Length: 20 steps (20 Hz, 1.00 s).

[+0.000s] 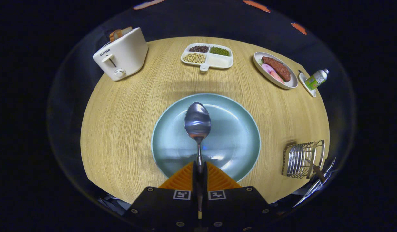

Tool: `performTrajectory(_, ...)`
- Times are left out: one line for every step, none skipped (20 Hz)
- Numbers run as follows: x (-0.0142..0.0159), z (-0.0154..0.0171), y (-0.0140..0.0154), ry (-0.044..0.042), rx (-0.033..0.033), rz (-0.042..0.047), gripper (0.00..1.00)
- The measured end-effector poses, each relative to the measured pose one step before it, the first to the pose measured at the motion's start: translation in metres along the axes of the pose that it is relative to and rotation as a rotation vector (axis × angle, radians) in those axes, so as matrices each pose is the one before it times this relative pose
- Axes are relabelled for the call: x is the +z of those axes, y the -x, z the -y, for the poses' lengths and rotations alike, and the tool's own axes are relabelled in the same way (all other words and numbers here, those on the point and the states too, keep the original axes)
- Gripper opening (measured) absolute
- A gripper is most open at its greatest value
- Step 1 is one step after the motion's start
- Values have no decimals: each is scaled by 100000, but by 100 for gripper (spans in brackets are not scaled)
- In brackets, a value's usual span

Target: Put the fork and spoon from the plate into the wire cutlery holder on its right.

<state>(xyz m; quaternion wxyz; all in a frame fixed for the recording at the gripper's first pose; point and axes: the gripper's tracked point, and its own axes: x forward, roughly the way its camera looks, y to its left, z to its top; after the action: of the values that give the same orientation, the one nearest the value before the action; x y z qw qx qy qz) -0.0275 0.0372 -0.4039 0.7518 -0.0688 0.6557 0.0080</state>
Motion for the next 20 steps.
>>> performTrajectory(99, 679, 686, -287, -366, 1721, 5)
performTrajectory(150, 729, 667, -82, -407, 1480, 5)
performTrajectory(40, 714, 729, -202, -657, 1101, 5)
performTrajectory(-63, 714, 732, -315, -536, 820, 5)
performTrajectory(-63, 1173, 730, -415, -273, 297, 5)
performTrajectory(-133, 901, 616, -469, -810, 243, 5)
performTrajectory(-281, 1077, 575, -327, -1309, 174, 5)
performTrajectory(-166, 1122, 545, -402, -1538, 319, 5)
performTrajectory(-62, 1075, 454, -631, -1279, 691, 5)
performTrajectory(-27, 1081, 500, -882, -1090, 934, 5)
performTrajectory(-11, 1163, 388, -369, -1432, 1076, 5)
performTrajectory(-78, 1202, 268, -384, -1429, 545, 5)
performTrajectory(-276, 1012, 322, -494, -643, -240, 5)
performTrajectory(-254, 970, 263, -326, -689, -349, 5)
performTrajectory(-287, 1153, 72, 55, -1199, -422, 5)
performTrajectory(-317, 1191, 106, 214, -1144, -556, 5)
performTrajectory(-355, 948, 75, 169, -1076, -816, 5)
performTrajectory(-285, 927, -126, -235, -744, -681, 5)
performTrajectory(-354, 768, -307, -391, -123, -1444, 5)
performTrajectory(-490, 811, -266, 328, -417, -1498, 5)
